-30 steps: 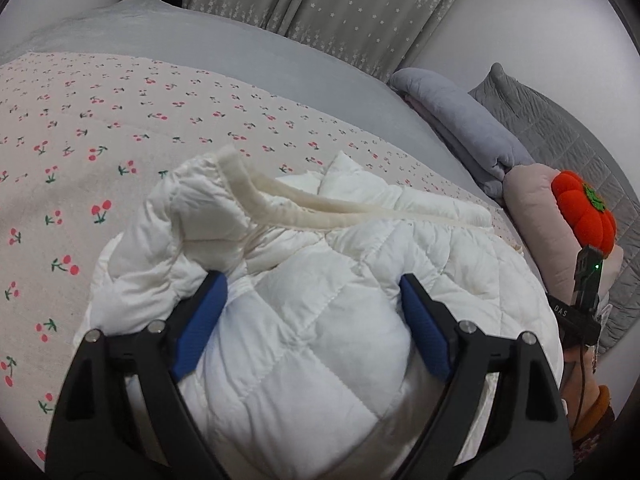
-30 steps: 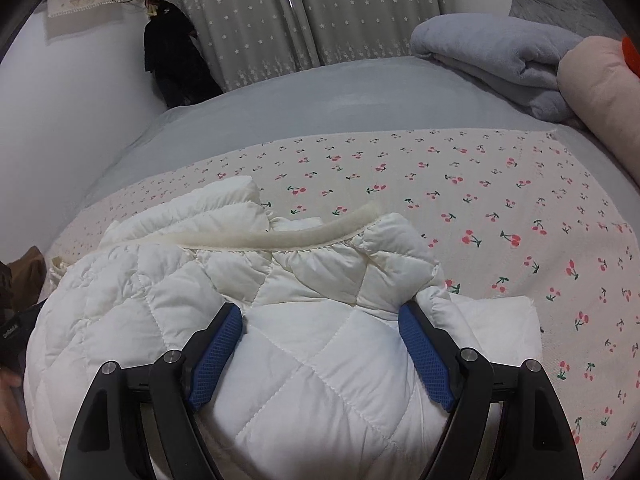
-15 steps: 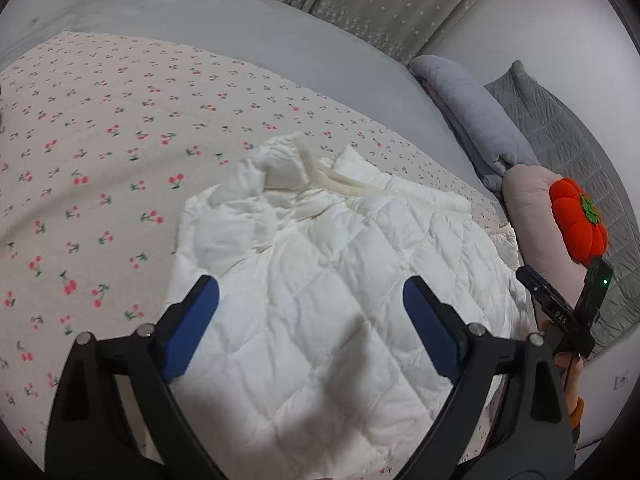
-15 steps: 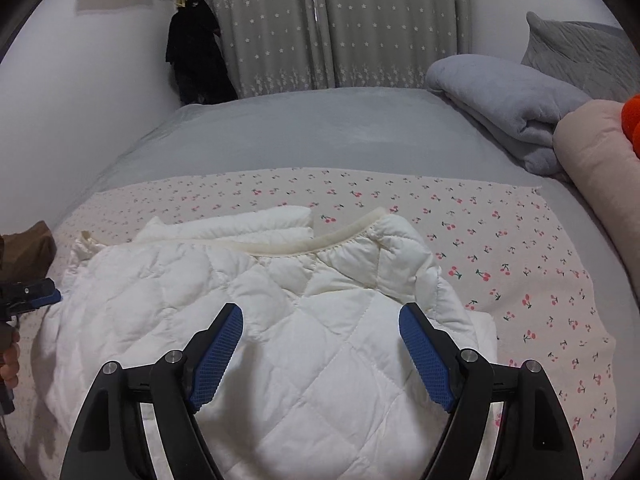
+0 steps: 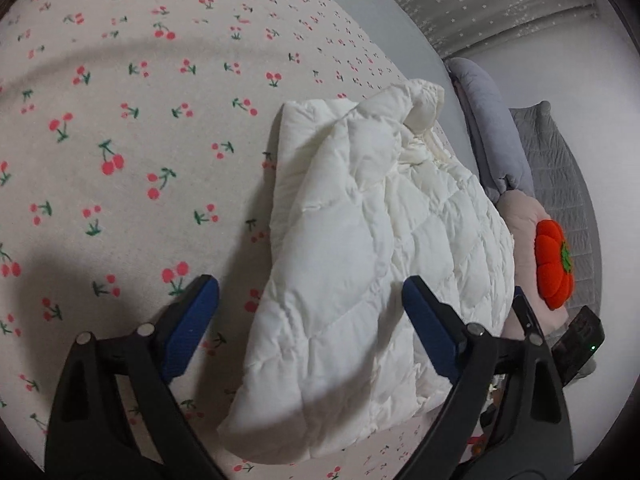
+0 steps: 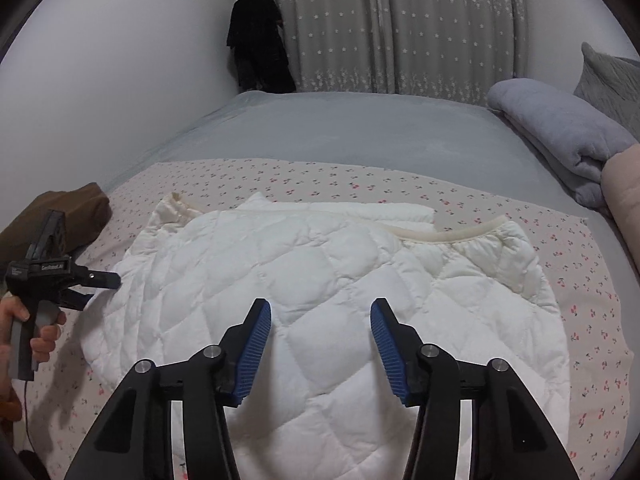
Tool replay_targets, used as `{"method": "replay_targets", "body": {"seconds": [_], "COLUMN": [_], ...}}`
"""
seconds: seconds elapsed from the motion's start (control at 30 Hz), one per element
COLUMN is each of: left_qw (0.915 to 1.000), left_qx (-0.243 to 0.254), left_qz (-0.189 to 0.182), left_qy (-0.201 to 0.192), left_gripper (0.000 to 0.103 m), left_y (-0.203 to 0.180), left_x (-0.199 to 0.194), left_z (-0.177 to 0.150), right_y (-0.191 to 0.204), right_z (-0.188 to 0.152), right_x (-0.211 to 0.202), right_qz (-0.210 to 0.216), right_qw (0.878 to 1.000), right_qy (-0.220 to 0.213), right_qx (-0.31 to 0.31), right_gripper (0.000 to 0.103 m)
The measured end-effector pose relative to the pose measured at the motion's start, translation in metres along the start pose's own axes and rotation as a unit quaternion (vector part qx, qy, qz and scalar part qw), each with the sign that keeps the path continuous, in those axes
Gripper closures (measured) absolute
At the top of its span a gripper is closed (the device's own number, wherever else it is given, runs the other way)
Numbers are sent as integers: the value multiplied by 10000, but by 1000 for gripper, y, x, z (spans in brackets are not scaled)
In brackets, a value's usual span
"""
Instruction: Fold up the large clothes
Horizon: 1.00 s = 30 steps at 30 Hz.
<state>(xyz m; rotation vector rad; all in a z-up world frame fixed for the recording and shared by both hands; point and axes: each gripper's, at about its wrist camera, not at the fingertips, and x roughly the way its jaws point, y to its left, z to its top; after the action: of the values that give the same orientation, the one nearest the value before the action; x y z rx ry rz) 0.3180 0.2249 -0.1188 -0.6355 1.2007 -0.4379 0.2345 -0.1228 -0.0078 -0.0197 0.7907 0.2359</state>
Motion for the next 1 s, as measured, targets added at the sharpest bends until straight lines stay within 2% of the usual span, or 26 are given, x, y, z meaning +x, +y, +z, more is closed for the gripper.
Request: {"method": "replay_targets", "body": {"seconds": [0.07,0.13,0.2,0.33,0.4,0.53,0.63,0.8,1.0], "left_qw": [9995,9973,9913,9799,9743,9651,9649,9637,9608], "left_qx": [-50,-289,-667,-1027,-1057,-749,-245,472,802], "left_qz": [-313,-627,-1069,-1689,-1989,-2451,-2502,-2506,-2569], "left_qy": [73,238,391,274,36,-541,-758,-789,-670], "left_gripper": [19,38,47,76,82,88,89,89,89], "left_y": [3,9,19,34,36,16,-26,-101,-167], "left_x": [5,13,24,31,24,-9,-30,-43,-22], "left_z": [-2,-4,-6,-16,-22,-34,-42,-52,-58], "right_y": [12,20,29,33,33,32,30,16,-12], "right_z": [-2,-2,-3,-5,-7,-14,-17,-24,-32], "right_x": [4,10,17,34,44,65,75,77,78], "right_qz": [84,152,153,62,52,-31,-48,216,778], "right_qw": [9999,9997,9995,9991,9985,9972,9966,9956,9871], "right_qy": [34,80,128,335,505,735,821,773,693], "right_qx": [-110,-190,-251,-268,-218,-143,50,487,1212], "right_gripper": [56,59,59,61,62,62,61,62,62]}}
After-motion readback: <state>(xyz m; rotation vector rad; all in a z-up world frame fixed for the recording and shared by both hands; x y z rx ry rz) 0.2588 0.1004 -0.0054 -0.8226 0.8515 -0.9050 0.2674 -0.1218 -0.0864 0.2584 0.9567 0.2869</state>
